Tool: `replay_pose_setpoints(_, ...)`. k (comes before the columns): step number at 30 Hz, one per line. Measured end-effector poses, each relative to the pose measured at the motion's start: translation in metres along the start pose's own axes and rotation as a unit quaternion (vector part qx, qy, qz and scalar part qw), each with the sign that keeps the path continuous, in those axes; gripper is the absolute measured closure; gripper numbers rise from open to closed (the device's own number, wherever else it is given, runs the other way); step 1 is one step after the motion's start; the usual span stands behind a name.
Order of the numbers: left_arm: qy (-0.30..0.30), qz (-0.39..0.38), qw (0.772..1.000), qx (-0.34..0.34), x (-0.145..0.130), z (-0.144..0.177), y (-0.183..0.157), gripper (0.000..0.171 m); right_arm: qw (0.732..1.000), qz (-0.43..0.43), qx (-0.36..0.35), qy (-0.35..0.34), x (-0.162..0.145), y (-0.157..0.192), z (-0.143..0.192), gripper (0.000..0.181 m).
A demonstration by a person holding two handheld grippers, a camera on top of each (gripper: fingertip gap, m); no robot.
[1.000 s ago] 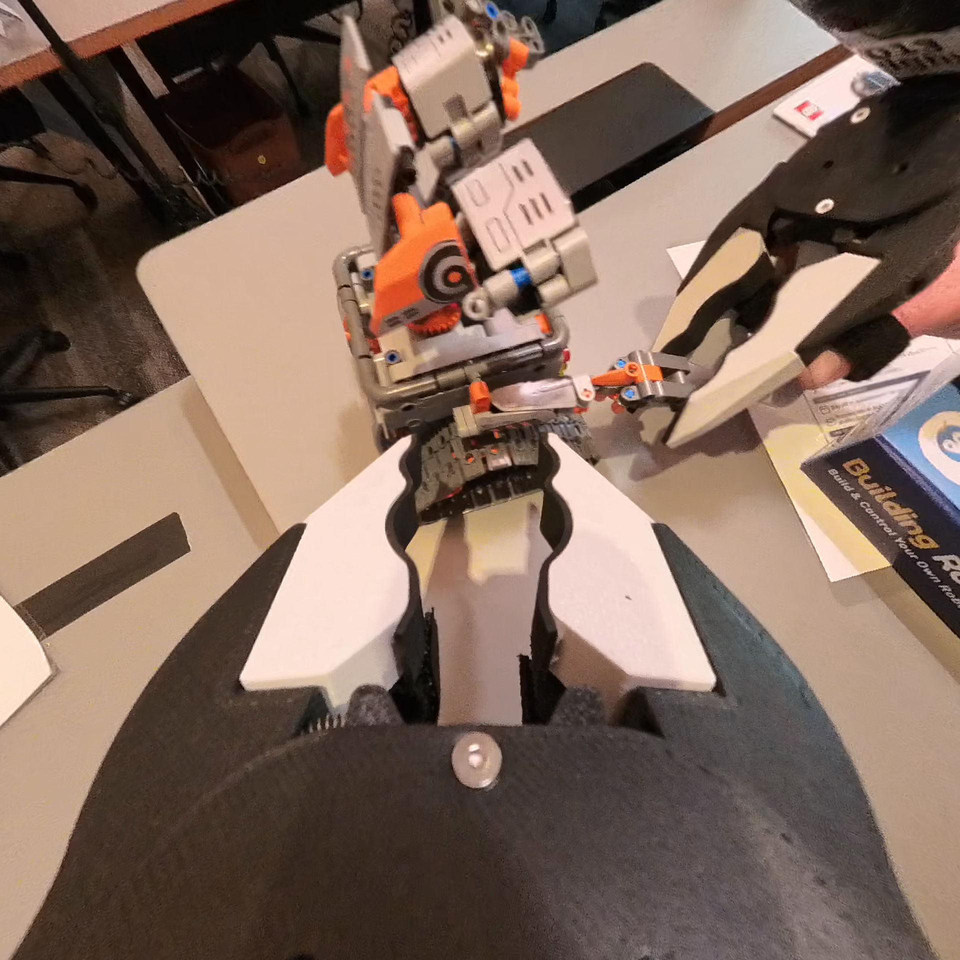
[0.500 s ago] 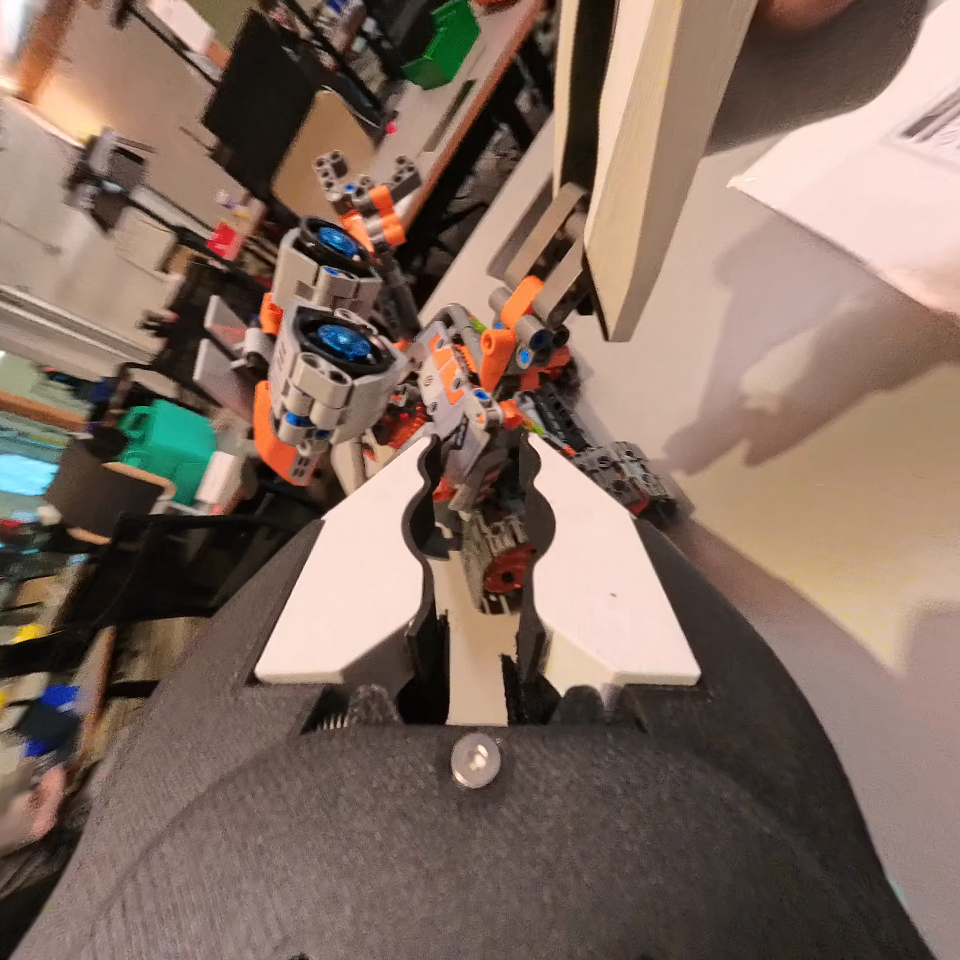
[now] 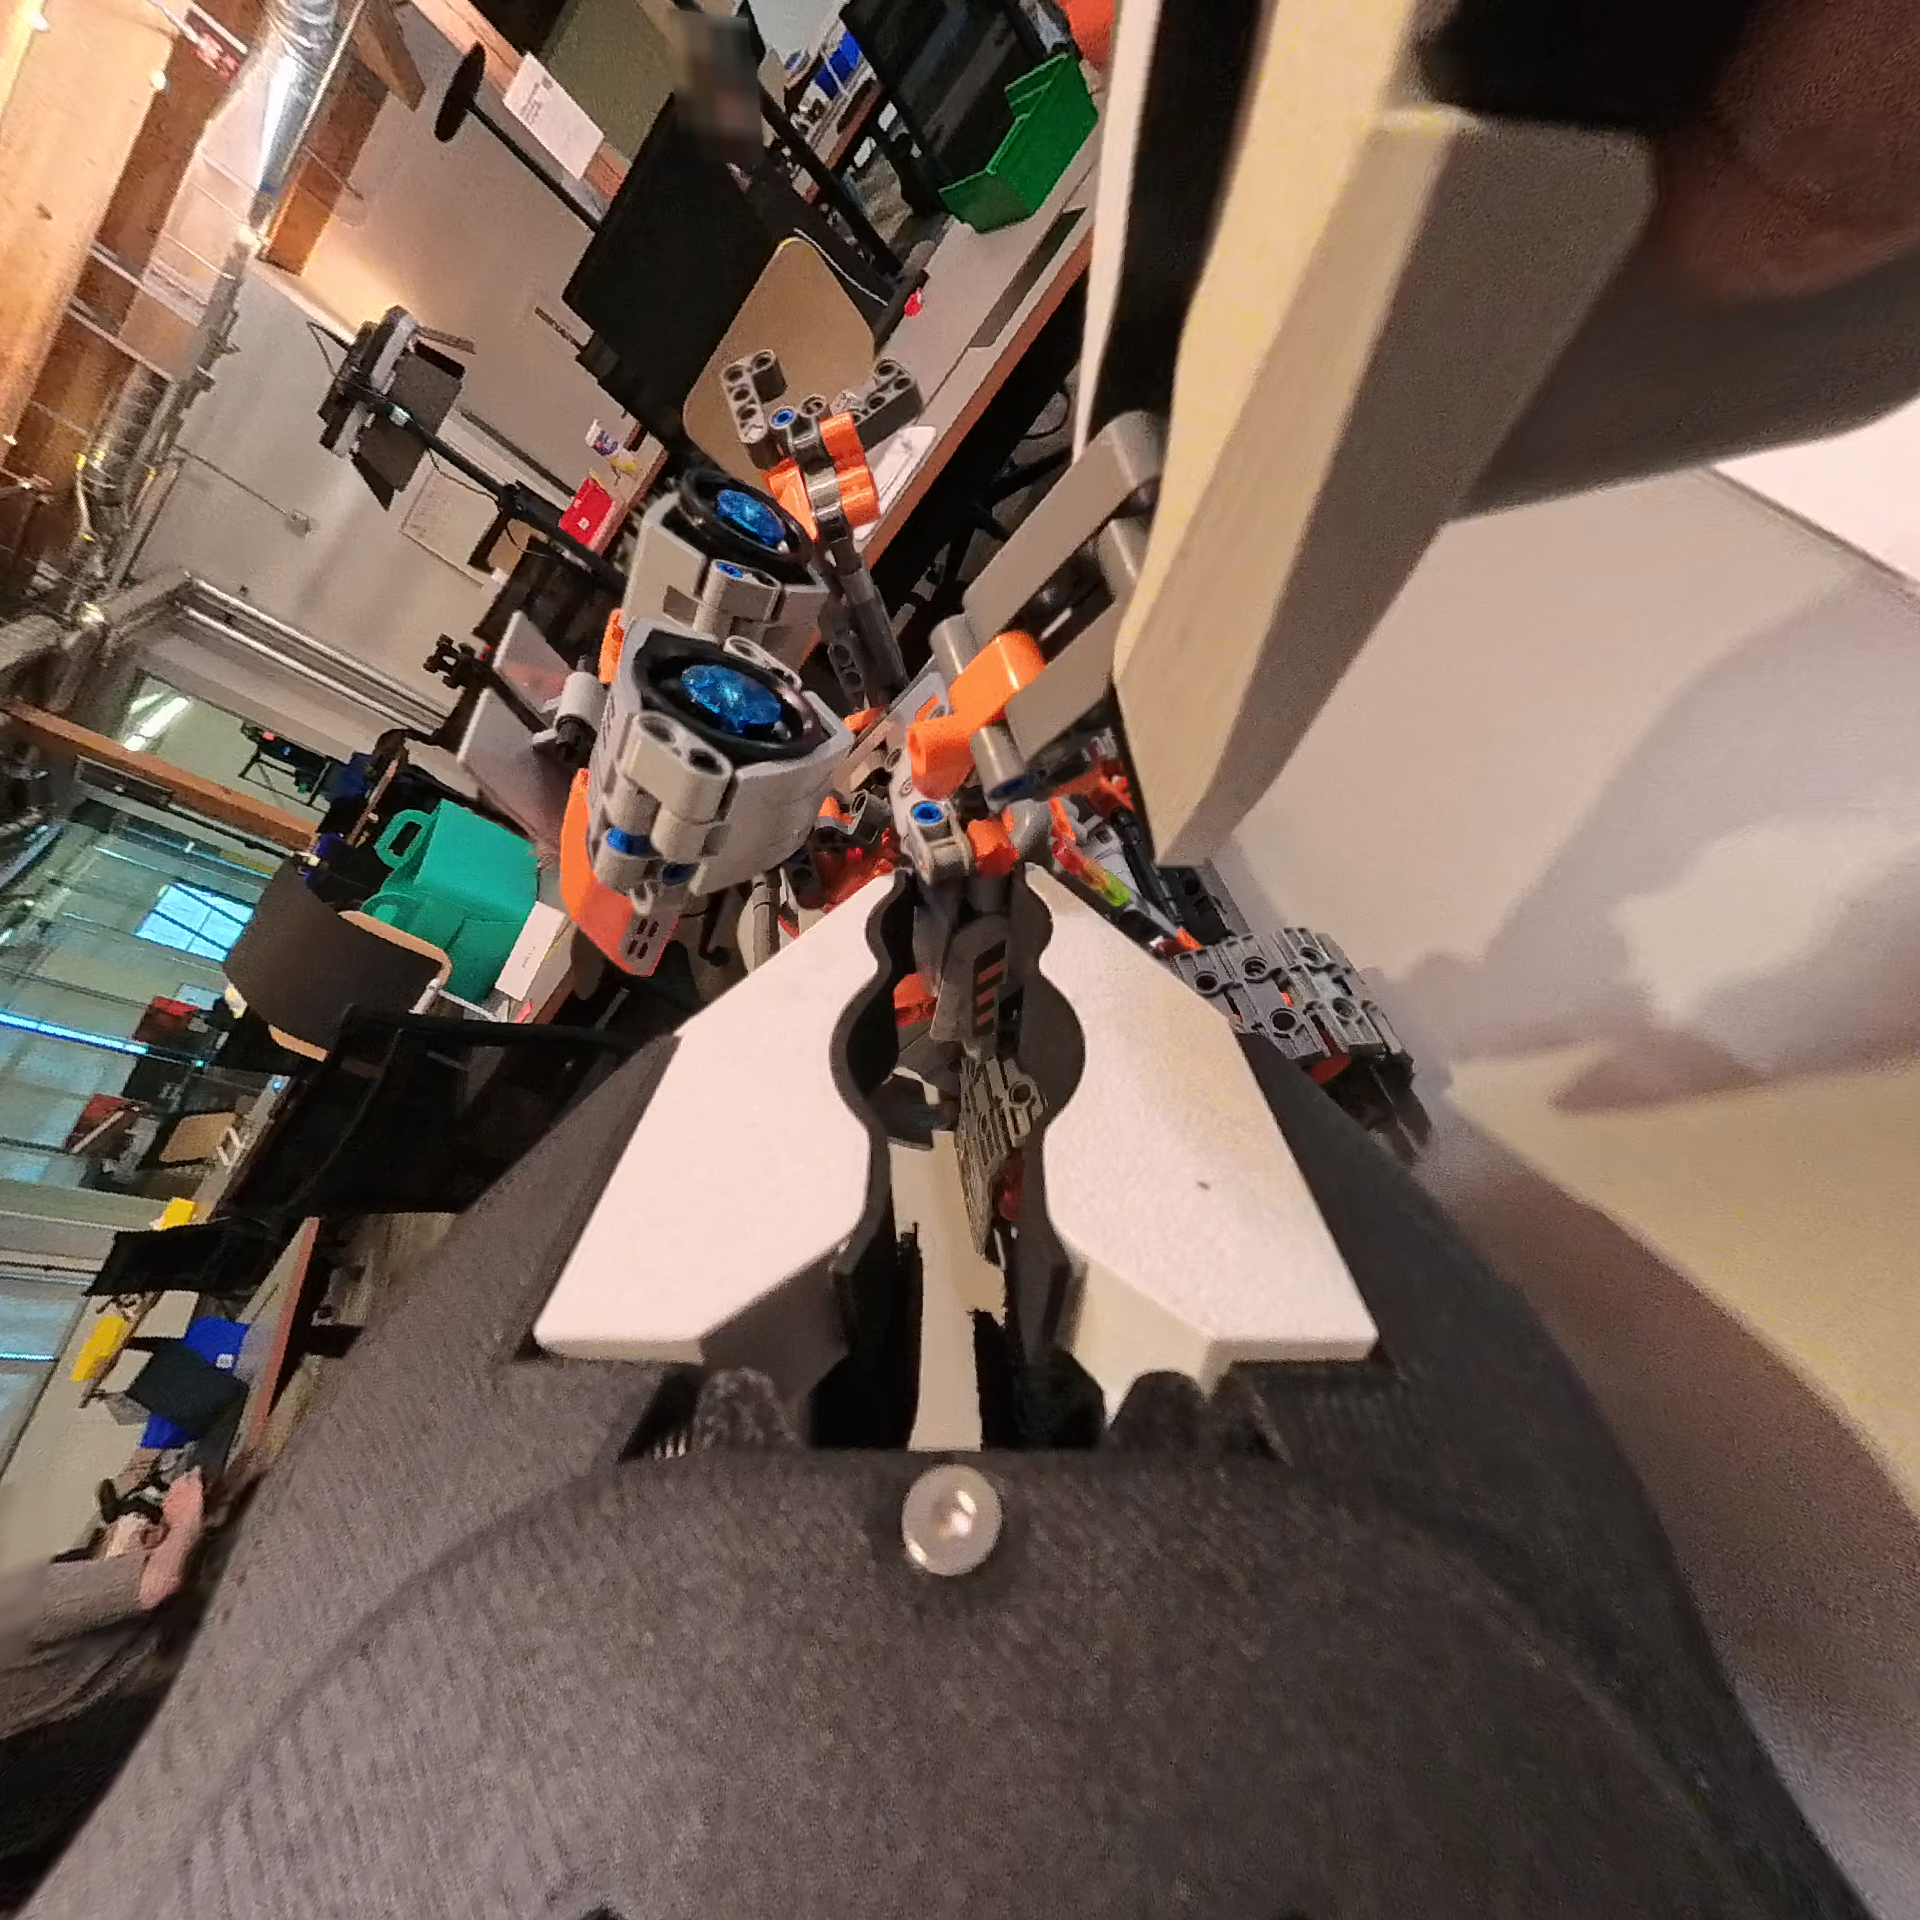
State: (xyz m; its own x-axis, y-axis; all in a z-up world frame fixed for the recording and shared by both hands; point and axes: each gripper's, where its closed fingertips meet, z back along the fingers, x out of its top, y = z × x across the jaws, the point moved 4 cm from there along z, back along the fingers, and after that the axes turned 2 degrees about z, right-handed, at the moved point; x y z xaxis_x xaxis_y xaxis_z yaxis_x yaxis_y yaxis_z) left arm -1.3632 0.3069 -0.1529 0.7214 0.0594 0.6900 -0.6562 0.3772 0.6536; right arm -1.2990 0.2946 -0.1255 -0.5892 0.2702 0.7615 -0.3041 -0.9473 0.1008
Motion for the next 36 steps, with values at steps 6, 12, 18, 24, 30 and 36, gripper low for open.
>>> replay_pose_setpoints(6, -0.002, 0.010, 1.000, -0.003, -0.002, -0.001, 0.003, 0.157, 0.997, 0.026, -0.069, -0.008, 0.001, 0.011, -0.013, 0.150)
replay_pose_setpoints(12, -0.018, 0.065, 0.998, -0.008, -0.002, 0.002, 0.009, 0.158, 0.997, -0.053, 0.000, -0.060, 0.002, 0.018, -0.005, 0.146)
replay_pose_setpoints(18, -0.028, 0.070, 0.997, -0.001, -0.003, 0.004, 0.010, 0.158, 0.978, -0.138, 0.081, -0.135, 0.006, 0.017, 0.004, 0.158)
replay_pose_setpoints(24, -0.035, 0.086, 0.996, 0.007, -0.004, 0.007, 0.014, 0.158, 0.971, -0.147, 0.108, -0.157, 0.018, 0.022, 0.001, 0.167)
replay_pose_setpoints(30, -0.039, 0.112, 0.993, 0.011, -0.009, 0.012, 0.020, 0.157, 0.979, -0.116, 0.106, -0.132, 0.027, 0.031, -0.013, 0.170)
replay_pose_setpoints(36, -0.037, 0.174, 0.984, -0.027, -0.023, 0.038, 0.023, 0.144, 0.981, -0.108, 0.102, -0.126, 0.028, 0.028, -0.017, 0.171)
